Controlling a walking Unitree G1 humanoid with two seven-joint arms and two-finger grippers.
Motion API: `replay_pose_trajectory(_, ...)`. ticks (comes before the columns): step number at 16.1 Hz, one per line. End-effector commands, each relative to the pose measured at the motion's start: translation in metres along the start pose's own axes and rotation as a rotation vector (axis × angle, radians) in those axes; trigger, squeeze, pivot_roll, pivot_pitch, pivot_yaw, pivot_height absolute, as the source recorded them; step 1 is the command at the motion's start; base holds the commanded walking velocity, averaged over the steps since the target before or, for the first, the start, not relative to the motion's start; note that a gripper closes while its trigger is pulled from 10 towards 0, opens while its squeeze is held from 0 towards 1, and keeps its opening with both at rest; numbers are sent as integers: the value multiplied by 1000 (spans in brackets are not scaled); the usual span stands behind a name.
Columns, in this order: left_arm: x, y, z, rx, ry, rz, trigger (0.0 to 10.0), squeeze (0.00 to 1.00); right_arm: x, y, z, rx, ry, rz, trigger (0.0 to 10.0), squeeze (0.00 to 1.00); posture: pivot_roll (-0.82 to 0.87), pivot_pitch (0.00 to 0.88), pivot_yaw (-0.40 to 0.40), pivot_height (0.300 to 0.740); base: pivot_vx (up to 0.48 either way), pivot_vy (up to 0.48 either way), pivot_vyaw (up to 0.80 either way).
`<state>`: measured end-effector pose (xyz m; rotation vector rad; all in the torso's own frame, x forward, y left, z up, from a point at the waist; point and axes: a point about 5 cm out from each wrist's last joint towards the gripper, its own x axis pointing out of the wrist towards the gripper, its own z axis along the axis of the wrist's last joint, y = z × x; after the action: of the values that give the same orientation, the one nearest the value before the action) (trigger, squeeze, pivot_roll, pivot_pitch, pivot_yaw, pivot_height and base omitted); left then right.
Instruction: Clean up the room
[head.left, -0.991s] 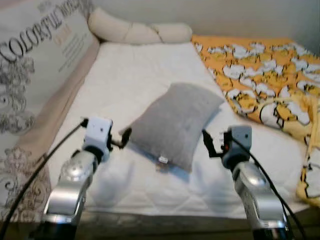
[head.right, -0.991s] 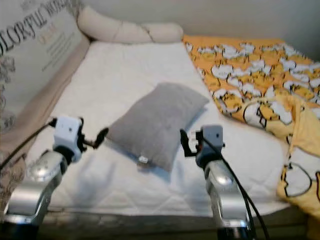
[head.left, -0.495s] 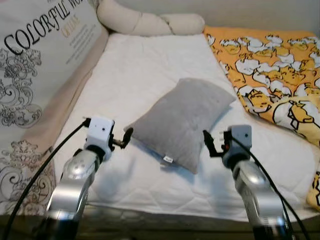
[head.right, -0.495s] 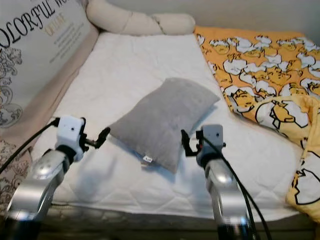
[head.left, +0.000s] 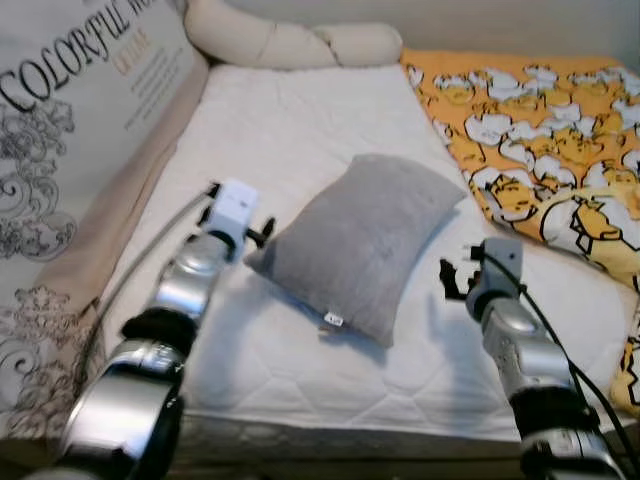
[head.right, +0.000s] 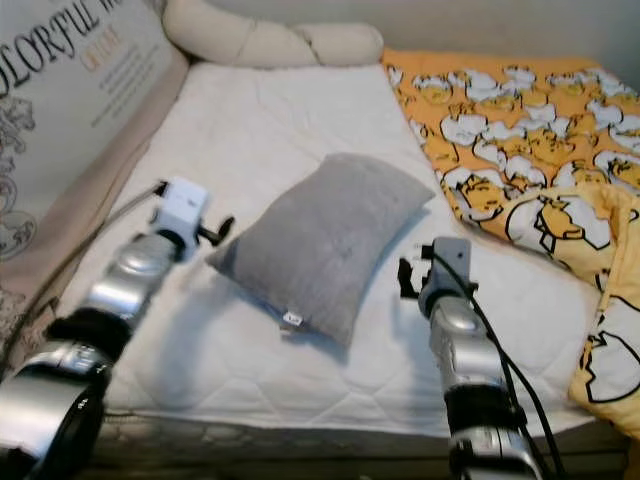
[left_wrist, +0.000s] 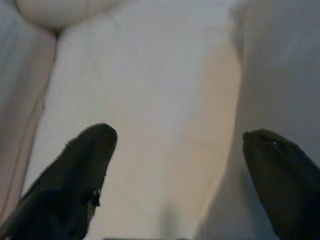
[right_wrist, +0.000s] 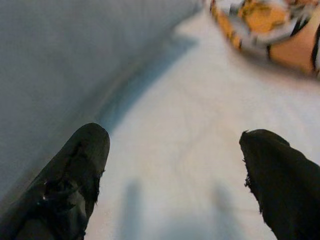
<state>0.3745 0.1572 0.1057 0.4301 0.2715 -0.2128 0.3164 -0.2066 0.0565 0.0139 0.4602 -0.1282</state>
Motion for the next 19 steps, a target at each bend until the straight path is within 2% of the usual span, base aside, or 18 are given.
replay_pose_trajectory(1, 3, -8, -5, 29, 41, 26, 10000, 0, 4, 5, -1, -23, 17, 23, 10000, 0, -57, 0, -2, 740, 0, 0, 0)
replay_pose_trajectory(2, 4, -24, -11, 72, 82, 1, 10000, 0, 6, 14, -1, -20, 20, 61, 10000, 0, -73, 0, 5, 740, 0, 0, 0)
replay_pose_trajectory(4, 1, -53, -25, 59, 147, -105, 10000, 0, 8, 35, -1, 1, 19, 165, 10000, 0, -99, 0, 19, 740, 0, 0, 0)
replay_pose_trajectory(5, 0, -60, -29, 60, 156, -135, 10000, 0, 8, 41, -1, 7, 21, 193, 10000, 0, -102, 0, 21, 740, 0, 0, 0)
replay_pose_trajectory(7, -4, -80, -34, -76, 156, -274, 10000, 0, 8, 59, -1, 13, 24, 277, 10000, 0, -83, 0, 10, 740, 0, 0, 0)
replay_pose_trajectory(8, -5, -84, -34, -114, 153, -320, 10000, 0, 8, 62, -1, 23, 21, 295, 10000, 0, -69, 0, 2, 740, 0, 0, 0)
replay_pose_trajectory(9, -10, -99, -30, -210, 106, -526, 10000, 0, 7, 70, -1, 48, 19, 347, 10000, 0, -44, 0, -16, 740, 0, 0, 0)
replay_pose_trajectory(10, -13, -103, -28, -257, 84, -641, 10000, 0, 7, 72, 0, 51, 17, 366, 10000, 0, -35, 0, -22, 740, 0, 0, 0)
replay_pose_trajectory(13, -19, -104, -21, -305, 35, -854, 10000, 0, 9, 77, 6, 93, 12, 422, 10000, 0, -21, 0, -30, 740, 0, 0, 0)
replay_pose_trajectory(15, -19, -96, -16, -325, 6, -907, 10000, 0, 8, 79, 8, 100, 12, 478, 10000, 0, -18, 0, -31, 740, 0, 0, 0)
replay_pose_trajectory(17, -21, -85, -5, -395, -58, -991, 10000, 0, 5, 79, 9, 114, 14, 542, 10000, 0, -20, 0, -29, 740, 0, 0, 0)
replay_pose_trajectory(19, -25, -75, 2, -409, -119, -1073, 10000, 0, 1, 76, 9, 115, 12, 602, 10000, 0, -17, 0, -34, 740, 0, 0, 0)
